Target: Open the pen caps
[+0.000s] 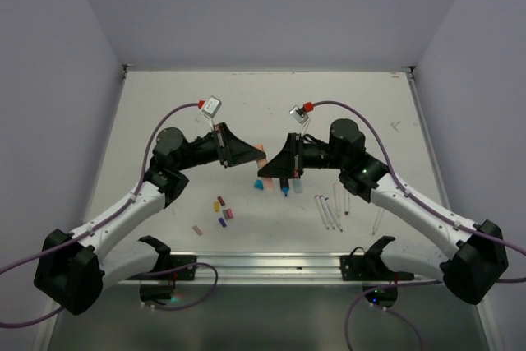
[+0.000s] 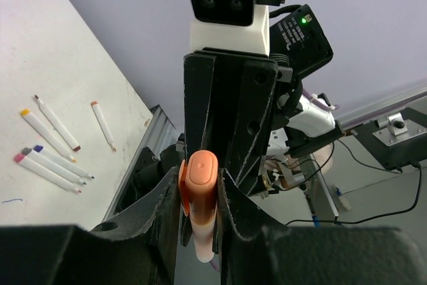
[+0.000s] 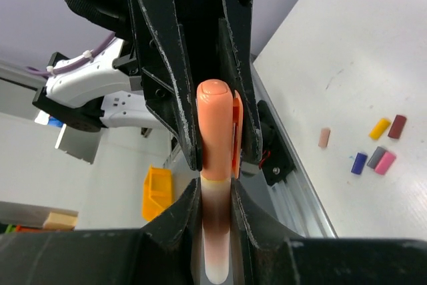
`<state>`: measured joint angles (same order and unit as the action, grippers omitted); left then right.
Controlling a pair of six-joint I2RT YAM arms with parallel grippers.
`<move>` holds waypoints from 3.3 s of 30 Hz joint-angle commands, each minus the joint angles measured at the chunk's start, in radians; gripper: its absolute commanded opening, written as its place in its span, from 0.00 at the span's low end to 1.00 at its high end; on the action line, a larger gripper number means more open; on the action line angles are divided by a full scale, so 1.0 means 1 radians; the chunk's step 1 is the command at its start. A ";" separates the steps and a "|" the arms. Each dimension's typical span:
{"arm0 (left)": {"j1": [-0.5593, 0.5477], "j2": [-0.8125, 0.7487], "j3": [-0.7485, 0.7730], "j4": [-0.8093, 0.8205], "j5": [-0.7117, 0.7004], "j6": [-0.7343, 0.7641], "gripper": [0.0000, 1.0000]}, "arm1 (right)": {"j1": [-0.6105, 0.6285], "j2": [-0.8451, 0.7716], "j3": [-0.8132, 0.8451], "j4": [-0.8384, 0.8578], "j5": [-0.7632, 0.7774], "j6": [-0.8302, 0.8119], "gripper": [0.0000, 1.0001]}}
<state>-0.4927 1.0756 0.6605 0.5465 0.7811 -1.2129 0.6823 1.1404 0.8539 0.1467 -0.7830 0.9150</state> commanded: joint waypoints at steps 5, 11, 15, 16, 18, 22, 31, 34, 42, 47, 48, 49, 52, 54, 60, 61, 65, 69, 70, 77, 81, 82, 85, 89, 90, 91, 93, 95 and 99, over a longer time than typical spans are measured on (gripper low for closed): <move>0.028 0.032 -0.005 0.265 -0.281 -0.076 0.00 | 0.042 -0.080 -0.124 -0.191 -0.030 -0.061 0.00; 0.078 0.053 -0.001 0.251 -0.293 -0.060 0.00 | 0.046 -0.122 -0.191 -0.245 -0.044 -0.065 0.00; 0.101 0.052 -0.007 0.256 -0.298 -0.074 0.00 | 0.046 -0.122 -0.208 -0.272 -0.033 -0.059 0.00; 0.108 0.053 -0.007 0.236 -0.290 -0.068 0.00 | 0.046 -0.119 -0.197 -0.318 -0.010 -0.082 0.00; 0.123 0.075 0.040 0.129 -0.241 -0.004 0.00 | 0.045 -0.111 -0.177 -0.393 0.080 -0.126 0.00; 0.126 0.165 0.281 -0.462 -0.222 0.356 0.00 | 0.020 -0.042 -0.113 -0.588 0.345 -0.185 0.00; 0.125 0.225 0.226 -0.915 -0.280 0.616 0.02 | -0.194 0.185 0.132 -0.858 0.613 -0.433 0.00; 0.125 0.274 0.192 -0.849 -0.252 0.621 0.03 | -0.242 0.312 0.213 -0.878 0.637 -0.499 0.00; 0.123 0.507 0.267 -0.757 -0.194 0.667 0.06 | -0.248 0.505 0.297 -0.814 0.650 -0.591 0.00; 0.123 0.625 0.314 -0.737 -0.151 0.688 0.09 | -0.262 0.558 0.309 -0.780 0.673 -0.605 0.00; 0.123 0.650 0.315 -0.728 -0.137 0.688 0.09 | -0.271 0.579 0.310 -0.779 0.662 -0.607 0.00; 0.123 0.659 0.315 -0.714 -0.135 0.688 0.10 | -0.274 0.588 0.316 -0.779 0.656 -0.608 0.00; 0.123 0.688 0.321 -0.706 -0.143 0.688 0.12 | -0.277 0.625 0.324 -0.770 0.646 -0.617 0.00; 0.123 0.707 0.327 -0.704 -0.149 0.687 0.12 | -0.279 0.639 0.326 -0.754 0.639 -0.620 0.00; 0.125 0.747 0.347 -0.692 -0.148 0.691 0.23 | -0.279 0.677 0.333 -0.731 0.627 -0.611 0.00; 0.123 0.750 0.347 -0.692 -0.149 0.697 0.24 | -0.280 0.680 0.333 -0.728 0.623 -0.607 0.00; 0.123 0.753 0.335 -0.692 -0.161 0.702 0.30 | -0.279 0.706 0.336 -0.719 0.604 -0.602 0.03; 0.123 0.753 0.318 -0.681 -0.167 0.702 0.39 | -0.280 0.710 0.326 -0.702 0.571 -0.597 0.07; 0.125 0.751 0.317 -0.683 -0.171 0.702 0.40 | -0.280 0.708 0.323 -0.699 0.571 -0.596 0.08; 0.123 0.739 0.301 -0.686 -0.198 0.708 0.42 | -0.279 0.716 0.329 -0.696 0.557 -0.587 0.23; 0.125 0.716 0.297 -0.700 -0.224 0.711 0.43 | -0.279 0.717 0.327 -0.693 0.553 -0.578 0.31; 0.125 0.702 0.295 -0.701 -0.232 0.713 0.43 | -0.280 0.714 0.327 -0.694 0.551 -0.576 0.36; 0.125 0.664 0.292 -0.721 -0.269 0.720 0.49 | -0.280 0.707 0.321 -0.691 0.550 -0.571 0.41; 0.125 0.607 0.292 -0.741 -0.313 0.730 0.52 | -0.280 0.685 0.318 -0.697 0.574 -0.564 0.45; 0.125 0.595 0.292 -0.744 -0.319 0.730 0.53 | -0.280 0.676 0.321 -0.702 0.582 -0.562 0.46; 0.125 0.568 0.294 -0.750 -0.325 0.728 0.54 | -0.280 0.656 0.321 -0.708 0.591 -0.561 0.47; 0.126 0.538 0.291 -0.763 -0.351 0.716 0.62 | -0.279 0.631 0.326 -0.731 0.634 -0.558 0.49; 0.126 0.491 0.283 -0.766 -0.365 0.708 1.00 | -0.279 0.595 0.341 -0.783 0.669 -0.558 0.54; 0.126 0.406 0.257 -0.767 -0.381 0.676 1.00 | -0.279 0.512 0.343 -0.864 0.726 -0.565 0.61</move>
<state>-0.3714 1.5543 0.9398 -0.2134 0.4358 -0.5167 0.4034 1.7588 1.1614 -0.6392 -0.1371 0.3511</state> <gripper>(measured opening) 0.996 0.598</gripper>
